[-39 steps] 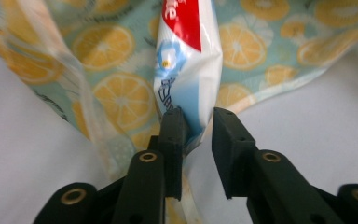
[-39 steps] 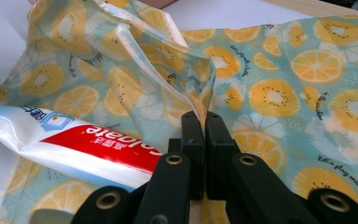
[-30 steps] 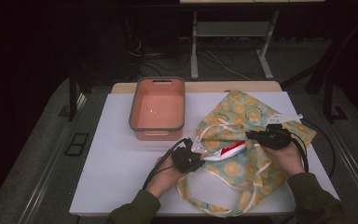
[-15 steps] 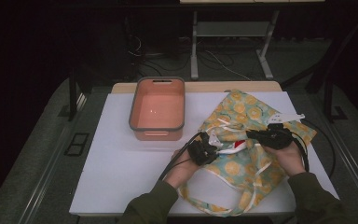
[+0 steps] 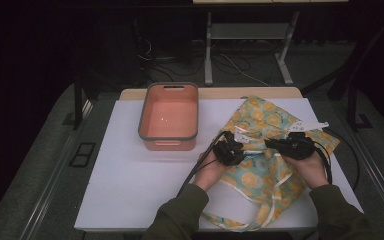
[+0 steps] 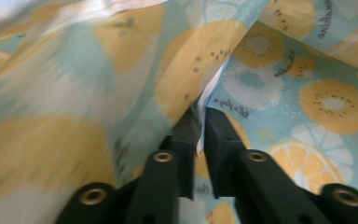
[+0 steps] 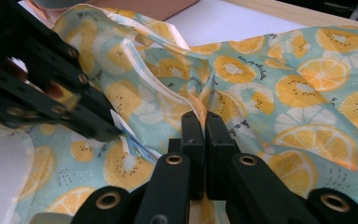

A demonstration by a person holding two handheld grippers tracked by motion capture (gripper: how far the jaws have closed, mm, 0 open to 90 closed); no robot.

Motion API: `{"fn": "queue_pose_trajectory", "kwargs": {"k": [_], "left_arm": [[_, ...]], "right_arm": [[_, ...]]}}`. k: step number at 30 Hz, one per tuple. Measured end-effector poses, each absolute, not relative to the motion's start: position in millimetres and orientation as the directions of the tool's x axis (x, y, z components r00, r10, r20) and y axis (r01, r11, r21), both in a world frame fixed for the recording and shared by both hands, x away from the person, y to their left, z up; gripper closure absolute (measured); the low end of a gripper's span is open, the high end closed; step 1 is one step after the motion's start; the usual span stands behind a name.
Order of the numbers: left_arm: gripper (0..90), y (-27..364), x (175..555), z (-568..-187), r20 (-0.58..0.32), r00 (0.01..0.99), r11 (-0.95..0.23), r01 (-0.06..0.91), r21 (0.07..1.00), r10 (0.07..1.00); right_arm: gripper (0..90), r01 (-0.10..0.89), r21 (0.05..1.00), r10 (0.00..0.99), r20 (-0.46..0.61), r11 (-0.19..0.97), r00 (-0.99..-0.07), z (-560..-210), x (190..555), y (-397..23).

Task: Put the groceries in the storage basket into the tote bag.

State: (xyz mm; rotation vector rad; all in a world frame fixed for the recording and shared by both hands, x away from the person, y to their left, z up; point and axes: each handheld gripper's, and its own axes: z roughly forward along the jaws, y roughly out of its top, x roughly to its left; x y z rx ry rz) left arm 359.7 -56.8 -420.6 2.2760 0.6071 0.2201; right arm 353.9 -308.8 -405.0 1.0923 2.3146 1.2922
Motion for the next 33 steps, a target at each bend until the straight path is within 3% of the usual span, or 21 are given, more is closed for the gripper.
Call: {"fn": "queue_pose_trajectory", "kwargs": {"k": [11, 18, 23, 28, 30, 33], "left_arm": [[55.8, 26.1, 322.0, -400.5, 0.005, 0.844, -0.566, 0.354, 0.745, 0.536], [44.4, 60.7, 311.6, -414.4, -0.04, 0.821, -0.556, 0.421, 0.716, 0.57], [31.2, 65.1, 316.6, -431.2, -0.105, 0.815, -0.559, 0.477, 0.678, 0.57], [36.8, 57.4, 323.1, -443.9, -0.1, 0.825, -0.581, 0.472, 0.663, 0.556], [45.3, 56.0, 323.3, -445.0, -0.086, 0.831, -0.582, 0.456, 0.673, 0.55], [67.0, 56.2, 323.6, -445.3, -0.093, 0.834, -0.579, 0.453, 0.678, 0.544]], "right_arm": [[88.2, 0.45, 0.834, 0.692, 0.12, 0.319, -0.712, -395.2, 339.9, -303.3], [88.1, 0.415, 0.812, 0.603, 0.099, 0.411, -0.792, -395.1, 315.7, -286.3], [87.9, 0.402, 0.779, 0.55, 0.088, 0.481, -0.83, -403.8, 301.5, -272.4], [87.5, 0.398, 0.734, 0.508, 0.084, 0.55, -0.857, -418.8, 295.6, -262.0], [87.2, 0.4, 0.72, 0.497, 0.088, 0.567, -0.863, -421.8, 294.9, -257.9], [84.2, 0.4, 0.708, 0.494, 0.082, 0.582, -0.866, -425.9, 295.0, -254.9]]}}
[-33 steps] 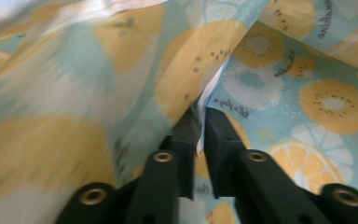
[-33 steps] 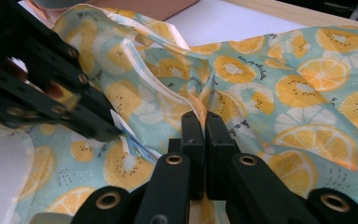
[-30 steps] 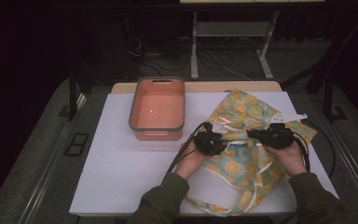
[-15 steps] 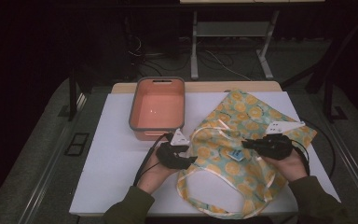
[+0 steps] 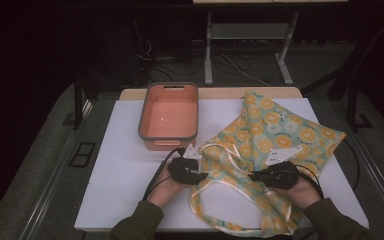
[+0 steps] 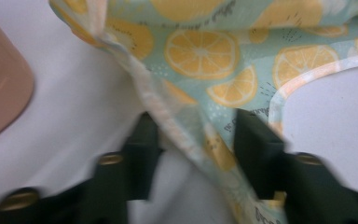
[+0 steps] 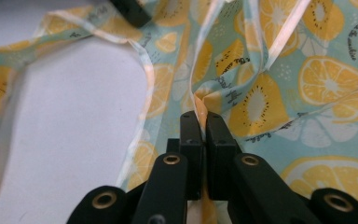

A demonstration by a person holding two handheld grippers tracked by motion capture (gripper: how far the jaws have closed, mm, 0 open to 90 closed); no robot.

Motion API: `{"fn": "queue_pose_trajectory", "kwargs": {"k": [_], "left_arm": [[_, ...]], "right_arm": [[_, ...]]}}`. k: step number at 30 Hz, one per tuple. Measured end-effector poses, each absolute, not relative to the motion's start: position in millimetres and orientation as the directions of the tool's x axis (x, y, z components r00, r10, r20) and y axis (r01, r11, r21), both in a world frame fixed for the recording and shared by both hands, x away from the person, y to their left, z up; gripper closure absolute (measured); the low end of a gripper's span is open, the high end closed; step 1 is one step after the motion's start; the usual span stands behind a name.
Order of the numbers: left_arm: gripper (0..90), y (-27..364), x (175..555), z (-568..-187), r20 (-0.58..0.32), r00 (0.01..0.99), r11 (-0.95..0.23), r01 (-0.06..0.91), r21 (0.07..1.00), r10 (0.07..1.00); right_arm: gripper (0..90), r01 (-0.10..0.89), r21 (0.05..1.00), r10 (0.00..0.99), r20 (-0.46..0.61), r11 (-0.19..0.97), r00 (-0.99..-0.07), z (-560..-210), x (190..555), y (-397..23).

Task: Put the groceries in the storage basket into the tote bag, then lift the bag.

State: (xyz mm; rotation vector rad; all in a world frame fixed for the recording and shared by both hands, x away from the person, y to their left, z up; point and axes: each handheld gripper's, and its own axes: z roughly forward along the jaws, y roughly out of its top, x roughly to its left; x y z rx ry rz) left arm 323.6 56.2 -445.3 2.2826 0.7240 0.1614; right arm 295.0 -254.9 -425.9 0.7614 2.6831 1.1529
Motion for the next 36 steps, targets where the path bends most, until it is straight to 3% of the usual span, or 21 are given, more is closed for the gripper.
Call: {"fn": "queue_pose_trajectory", "kwargs": {"k": [2, 4, 10, 21, 23, 26, 29, 33, 36], "left_arm": [[82.3, 56.7, 323.6, -444.8, -0.11, 0.843, -0.581, 0.45, 0.678, 0.526], [87.9, 56.2, 323.2, -445.2, -0.11, 0.844, -0.586, 0.451, 0.673, 0.524], [88.5, 58.8, 323.4, -445.4, -0.126, 0.834, -0.569, 0.469, 0.676, 0.538], [88.8, 62.2, 324.1, -443.1, -0.129, 0.828, -0.546, 0.468, 0.695, 0.545], [88.9, 62.8, 324.1, -442.2, -0.128, 0.83, -0.543, 0.464, 0.7, 0.543], [89.1, 64.6, 324.6, -441.1, -0.136, 0.829, -0.533, 0.464, 0.708, 0.542], [89.1, 67.1, 324.4, -438.0, -0.146, 0.825, -0.508, 0.464, 0.726, 0.545], [89.2, 71.4, 324.2, -433.0, -0.165, 0.821, -0.466, 0.462, 0.755, 0.546], [89.2, 72.9, 323.9, -429.0, -0.164, 0.823, -0.45, 0.452, 0.77, 0.545]], "right_arm": [[74.8, 0.403, 0.72, 0.511, 0.078, 0.565, -0.856, -423.9, 294.3, -256.3], [66.4, 0.399, 0.749, 0.523, 0.082, 0.53, -0.849, -416.1, 291.3, -260.3], [56.5, 0.378, 0.788, 0.512, 0.095, 0.486, -0.854, -399.2, 268.1, -267.2], [27.5, 0.407, 0.633, 0.479, 0.066, 0.658, -0.876, -440.7, 246.5, -248.7], [26.4, 0.391, 0.615, 0.471, 0.037, 0.684, -0.882, -446.0, 245.8, -244.8], [37.0, 0.379, 0.623, 0.468, 0.023, 0.684, -0.883, -446.1, 246.9, -244.9], [59.4, 0.387, 0.631, 0.48, 0.027, 0.672, -0.877, -444.7, 249.1, -248.5], [82.5, 0.384, 0.63, 0.485, 0.015, 0.675, -0.875, -443.9, 252.1, -249.9], [88.2, 0.375, 0.627, 0.485, -0.006, 0.683, -0.874, -443.2, 253.2, -249.4]]}}
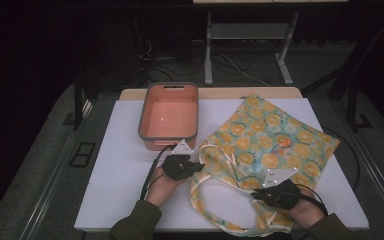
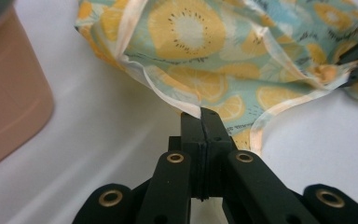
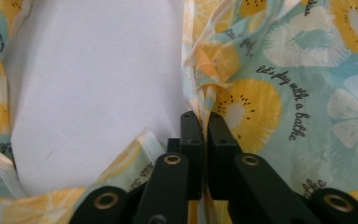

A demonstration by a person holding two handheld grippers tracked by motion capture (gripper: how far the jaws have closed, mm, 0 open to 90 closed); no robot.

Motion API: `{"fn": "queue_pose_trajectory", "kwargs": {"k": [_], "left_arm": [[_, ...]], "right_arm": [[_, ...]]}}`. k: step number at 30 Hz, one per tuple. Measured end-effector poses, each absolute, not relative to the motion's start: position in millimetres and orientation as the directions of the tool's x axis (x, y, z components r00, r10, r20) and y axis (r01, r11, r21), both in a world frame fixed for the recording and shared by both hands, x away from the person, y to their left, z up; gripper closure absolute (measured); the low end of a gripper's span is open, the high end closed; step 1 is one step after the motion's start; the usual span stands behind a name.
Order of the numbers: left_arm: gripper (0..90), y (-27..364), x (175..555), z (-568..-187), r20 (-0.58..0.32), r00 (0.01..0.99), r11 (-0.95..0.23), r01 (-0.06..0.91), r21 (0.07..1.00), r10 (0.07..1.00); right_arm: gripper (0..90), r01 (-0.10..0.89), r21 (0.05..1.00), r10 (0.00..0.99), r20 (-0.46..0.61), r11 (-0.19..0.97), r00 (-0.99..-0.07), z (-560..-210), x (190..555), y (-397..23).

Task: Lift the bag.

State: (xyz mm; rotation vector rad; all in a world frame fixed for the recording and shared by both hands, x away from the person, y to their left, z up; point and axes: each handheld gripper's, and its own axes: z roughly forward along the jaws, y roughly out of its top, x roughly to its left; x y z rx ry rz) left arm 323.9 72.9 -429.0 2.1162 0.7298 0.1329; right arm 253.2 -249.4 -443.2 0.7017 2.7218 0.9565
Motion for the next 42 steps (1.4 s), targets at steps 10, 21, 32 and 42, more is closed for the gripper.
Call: {"fn": "queue_pose_trajectory", "kwargs": {"k": [10, 21, 32, 42], "left_arm": [[89.2, 80.7, 320.9, -403.9, -0.166, 0.82, -0.355, 0.407, 0.842, 0.547], [89.3, 74.5, 318.6, -373.4, -0.148, 0.836, -0.285, 0.339, 0.897, 0.529], [89.2, 74.4, 313.2, -328.2, -0.114, 0.855, -0.196, 0.242, 0.95, 0.506], [89.2, 81.6, 312.3, -299.9, -0.114, 0.855, -0.088, 0.183, 0.979, 0.506]], "right_arm": [[88.6, 0.327, 0.725, 0.574, -0.115, 0.607, -0.811, -421.6, 270.2, -261.6], [88.7, 0.265, 0.818, 0.655, -0.17, 0.51, -0.736, -388.2, 289.3, -275.1], [88.8, 0.181, 0.897, 0.699, -0.174, 0.402, -0.694, -343.8, 294.4, -283.6], [88.8, 0.102, 0.934, 0.71, -0.187, 0.343, -0.679, -310.9, 292.5, -286.4]]}}
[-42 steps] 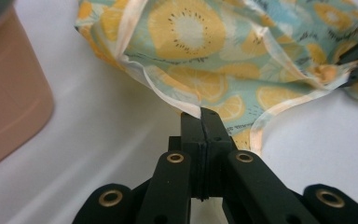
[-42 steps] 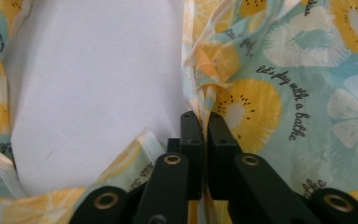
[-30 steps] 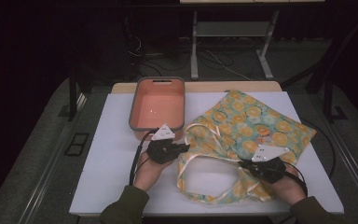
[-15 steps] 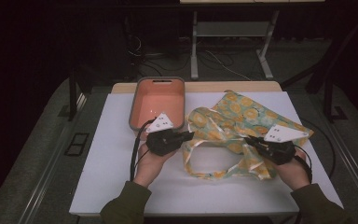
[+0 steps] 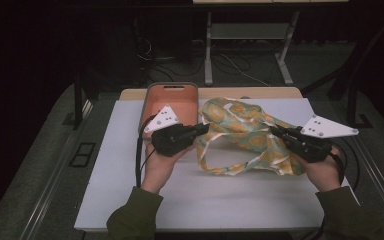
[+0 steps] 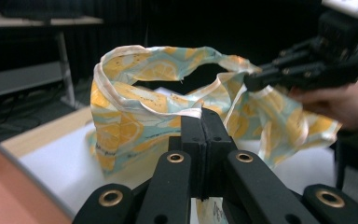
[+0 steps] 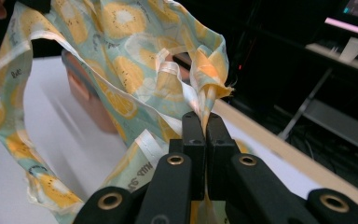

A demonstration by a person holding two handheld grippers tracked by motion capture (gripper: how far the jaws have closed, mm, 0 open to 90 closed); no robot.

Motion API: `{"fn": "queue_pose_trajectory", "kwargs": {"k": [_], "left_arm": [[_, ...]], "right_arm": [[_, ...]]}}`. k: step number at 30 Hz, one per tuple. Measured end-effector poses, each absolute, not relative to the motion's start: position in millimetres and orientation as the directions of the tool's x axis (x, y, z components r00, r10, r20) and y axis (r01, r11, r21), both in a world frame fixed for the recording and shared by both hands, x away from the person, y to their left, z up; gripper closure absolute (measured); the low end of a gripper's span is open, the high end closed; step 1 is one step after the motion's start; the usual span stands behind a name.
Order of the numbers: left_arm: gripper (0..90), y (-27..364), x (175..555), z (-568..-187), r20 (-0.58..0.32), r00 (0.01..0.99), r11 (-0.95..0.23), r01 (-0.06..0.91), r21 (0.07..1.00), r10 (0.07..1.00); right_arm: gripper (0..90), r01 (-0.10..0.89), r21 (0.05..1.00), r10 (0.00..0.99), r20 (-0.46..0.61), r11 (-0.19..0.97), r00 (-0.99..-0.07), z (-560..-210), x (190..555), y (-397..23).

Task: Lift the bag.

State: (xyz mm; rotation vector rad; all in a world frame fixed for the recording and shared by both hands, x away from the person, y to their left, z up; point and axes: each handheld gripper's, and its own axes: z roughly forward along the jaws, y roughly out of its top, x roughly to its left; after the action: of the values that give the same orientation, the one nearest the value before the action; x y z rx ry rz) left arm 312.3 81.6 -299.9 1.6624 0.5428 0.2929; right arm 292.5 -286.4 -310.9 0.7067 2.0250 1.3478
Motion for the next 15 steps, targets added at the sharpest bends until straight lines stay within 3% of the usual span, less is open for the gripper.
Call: {"fn": "queue_pose_trajectory", "kwargs": {"k": [4, 15], "left_arm": [[89.2, 78.1, 318.5, -306.9, -0.107, 0.845, -0.118, 0.196, 0.973, 0.524], [89.0, 52.8, 358.6, -347.5, -0.135, 0.792, -0.18, 0.295, 0.938, 0.596]], "right_arm": [[88.8, 0.108, 0.93, 0.712, -0.191, 0.351, -0.676, -308.1, 297.7, -285.4], [88.7, 0.264, 0.903, 0.768, -0.104, 0.34, -0.632, -351.2, 341.8, -296.3]]}}
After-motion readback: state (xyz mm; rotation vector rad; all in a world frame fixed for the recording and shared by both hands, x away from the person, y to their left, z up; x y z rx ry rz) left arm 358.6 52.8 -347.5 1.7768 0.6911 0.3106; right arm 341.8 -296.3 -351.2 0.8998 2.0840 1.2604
